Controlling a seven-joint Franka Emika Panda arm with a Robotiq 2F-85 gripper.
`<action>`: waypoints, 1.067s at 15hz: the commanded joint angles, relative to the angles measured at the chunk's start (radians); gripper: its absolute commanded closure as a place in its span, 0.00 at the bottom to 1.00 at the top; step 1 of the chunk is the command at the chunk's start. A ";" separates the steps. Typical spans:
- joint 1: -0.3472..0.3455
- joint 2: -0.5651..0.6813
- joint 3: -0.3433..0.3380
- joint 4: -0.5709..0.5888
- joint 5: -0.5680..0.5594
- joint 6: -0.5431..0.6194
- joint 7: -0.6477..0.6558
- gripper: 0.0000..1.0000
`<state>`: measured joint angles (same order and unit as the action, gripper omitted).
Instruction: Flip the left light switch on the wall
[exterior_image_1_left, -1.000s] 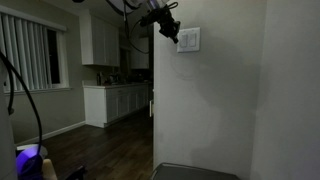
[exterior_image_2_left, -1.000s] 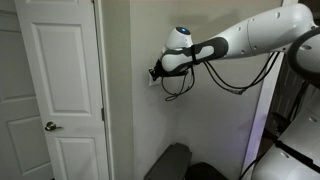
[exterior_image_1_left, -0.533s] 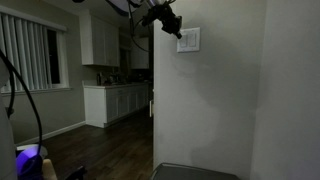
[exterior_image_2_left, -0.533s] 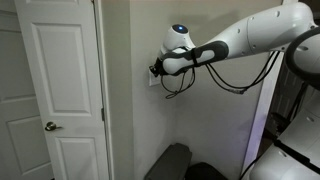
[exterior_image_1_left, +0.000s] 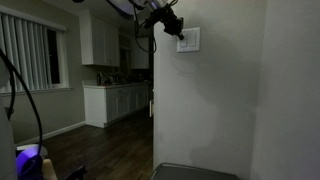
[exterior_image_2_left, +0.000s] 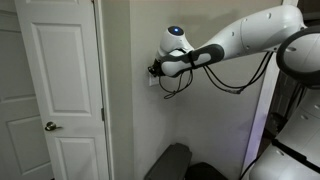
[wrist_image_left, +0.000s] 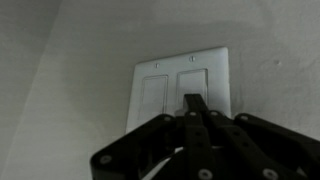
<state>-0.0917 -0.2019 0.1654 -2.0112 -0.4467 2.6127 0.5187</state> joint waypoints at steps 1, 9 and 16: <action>-0.018 0.038 0.022 0.052 -0.096 -0.013 0.095 1.00; 0.039 -0.013 -0.015 0.003 -0.017 -0.285 -0.024 1.00; 0.063 -0.053 -0.083 -0.038 0.159 -0.517 -0.206 1.00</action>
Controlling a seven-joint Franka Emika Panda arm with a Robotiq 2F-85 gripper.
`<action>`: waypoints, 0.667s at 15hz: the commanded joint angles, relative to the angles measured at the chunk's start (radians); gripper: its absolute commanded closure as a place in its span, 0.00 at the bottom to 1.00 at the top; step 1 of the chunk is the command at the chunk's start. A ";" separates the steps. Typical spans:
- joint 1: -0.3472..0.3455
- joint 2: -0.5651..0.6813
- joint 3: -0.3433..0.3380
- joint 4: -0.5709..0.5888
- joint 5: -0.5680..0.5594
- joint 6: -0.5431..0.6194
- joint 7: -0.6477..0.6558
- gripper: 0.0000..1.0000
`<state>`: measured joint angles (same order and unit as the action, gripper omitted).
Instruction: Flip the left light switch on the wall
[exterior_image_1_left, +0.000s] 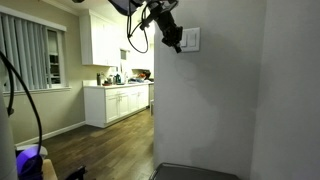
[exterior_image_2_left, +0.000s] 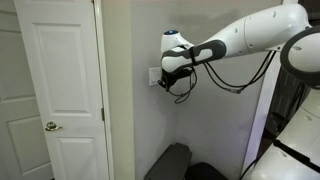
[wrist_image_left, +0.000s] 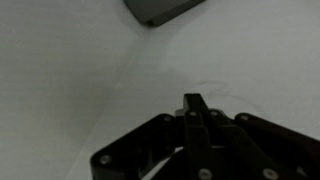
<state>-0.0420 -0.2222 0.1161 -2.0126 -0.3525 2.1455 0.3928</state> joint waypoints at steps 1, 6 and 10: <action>0.012 -0.034 -0.043 -0.042 0.081 -0.063 -0.096 1.00; 0.011 -0.022 -0.088 -0.064 0.175 -0.086 -0.171 1.00; 0.003 -0.006 -0.088 -0.056 0.160 -0.072 -0.142 0.95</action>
